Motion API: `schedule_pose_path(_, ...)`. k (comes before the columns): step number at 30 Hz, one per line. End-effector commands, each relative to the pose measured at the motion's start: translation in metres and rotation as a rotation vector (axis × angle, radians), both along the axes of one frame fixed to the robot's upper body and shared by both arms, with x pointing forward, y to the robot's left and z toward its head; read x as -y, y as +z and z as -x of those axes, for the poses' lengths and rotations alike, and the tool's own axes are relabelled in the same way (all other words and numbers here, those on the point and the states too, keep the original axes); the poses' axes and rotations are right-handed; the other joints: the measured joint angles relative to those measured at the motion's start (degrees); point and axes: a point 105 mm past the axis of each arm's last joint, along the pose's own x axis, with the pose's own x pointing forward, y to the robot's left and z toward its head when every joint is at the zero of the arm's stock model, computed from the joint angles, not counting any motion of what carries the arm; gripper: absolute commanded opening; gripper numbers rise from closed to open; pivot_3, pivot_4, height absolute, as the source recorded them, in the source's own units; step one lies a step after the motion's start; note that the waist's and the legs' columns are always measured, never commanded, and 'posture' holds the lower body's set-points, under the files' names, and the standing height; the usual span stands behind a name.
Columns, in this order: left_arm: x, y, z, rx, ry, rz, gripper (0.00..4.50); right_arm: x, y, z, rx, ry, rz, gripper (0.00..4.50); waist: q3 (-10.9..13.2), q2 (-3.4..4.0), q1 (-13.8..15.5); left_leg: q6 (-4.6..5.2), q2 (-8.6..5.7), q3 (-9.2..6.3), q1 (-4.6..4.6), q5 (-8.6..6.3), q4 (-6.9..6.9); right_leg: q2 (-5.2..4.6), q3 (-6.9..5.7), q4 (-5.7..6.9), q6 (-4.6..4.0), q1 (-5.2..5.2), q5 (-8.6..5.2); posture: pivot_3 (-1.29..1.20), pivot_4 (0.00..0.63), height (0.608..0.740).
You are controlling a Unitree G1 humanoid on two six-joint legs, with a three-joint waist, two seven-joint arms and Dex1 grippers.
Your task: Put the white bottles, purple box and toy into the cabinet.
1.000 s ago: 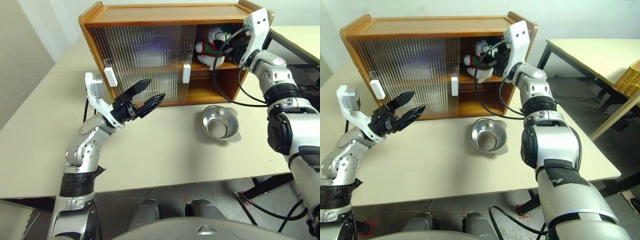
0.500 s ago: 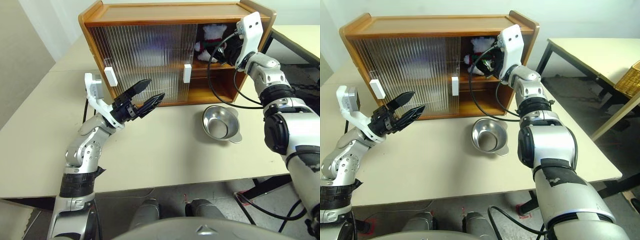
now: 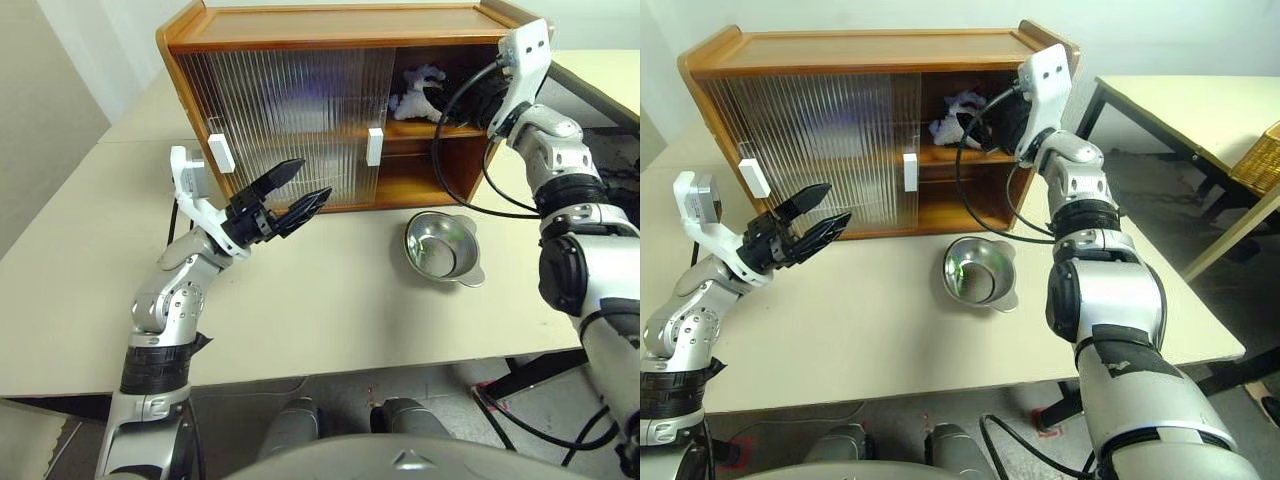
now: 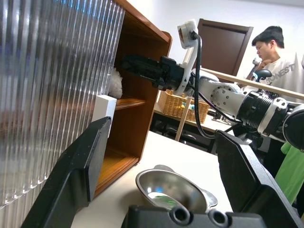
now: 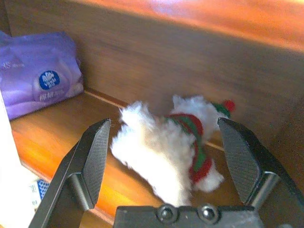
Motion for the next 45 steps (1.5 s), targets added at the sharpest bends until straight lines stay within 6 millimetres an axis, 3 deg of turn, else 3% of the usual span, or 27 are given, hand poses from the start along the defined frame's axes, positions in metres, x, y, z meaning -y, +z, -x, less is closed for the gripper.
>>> schedule_pose_path(1,0.004,0.000,-0.001,0.002,-0.018,-0.009,4.50,0.004,-0.003,0.002,-0.011,0.000,-0.007,4.46,0.00,0.00,-0.10,0.01,0.00,0.00,0.01,0.00,0.01,0.00,0.00,0.01,0.01,0.01,0.01,-0.01,0.001,0.740)
schedule_pose_path(10,0.003,0.001,-0.001,0.003,-0.022,-0.011,4.50,0.020,-0.007,0.014,-0.033,0.021,-0.037,4.46,0.00,0.00,-0.28,0.06,0.00,0.00,0.02,0.04,0.06,0.00,-0.02,0.03,-0.01,0.05,0.04,-0.02,0.004,0.740)
schedule_pose_path(21,0.004,-0.001,-0.001,-0.001,-0.029,-0.008,4.50,0.051,-0.019,0.061,-0.133,0.059,-0.262,4.46,0.01,-0.02,-0.53,0.10,-0.02,0.11,0.32,0.09,0.13,0.04,0.01,0.00,-0.07,0.39,-0.08,-0.05,0.011,0.740)
schedule_pose_path(24,0.006,-0.001,-0.002,-0.004,-0.039,-0.006,4.50,0.058,-0.035,0.075,-0.210,0.030,-0.322,4.46,0.02,-0.04,-0.77,0.13,-0.04,0.11,0.54,0.10,0.15,0.04,0.06,-0.01,0.08,0.60,-0.16,-0.05,0.013,0.740)
schedule_pose_path(25,0.006,-0.002,-0.003,-0.005,-0.042,-0.007,4.50,0.061,-0.041,0.079,-0.241,0.019,-0.350,4.46,0.02,-0.05,-0.79,0.15,-0.04,0.11,0.57,0.11,0.15,0.04,0.06,-0.02,0.52,0.65,-0.40,-0.05,0.013,0.740)
schedule_pose_path(33,0.004,-0.001,-0.003,-0.005,-0.048,-0.013,4.50,0.076,-0.095,0.113,-0.535,-0.016,-0.614,4.46,0.05,-0.08,-1.07,0.15,-0.08,0.10,0.61,0.13,0.18,0.04,0.12,-0.01,0.68,0.71,-0.39,-0.06,0.023,0.740)
schedule_pose_path(45,0.001,0.000,-0.001,-0.005,-0.040,-0.024,4.50,0.094,-0.139,0.137,-0.844,-0.087,-0.953,4.46,0.06,-0.08,-1.14,0.11,-0.11,0.03,0.49,0.10,0.02,0.03,0.15,-0.07,0.75,0.58,-0.54,-0.05,0.022,0.740)
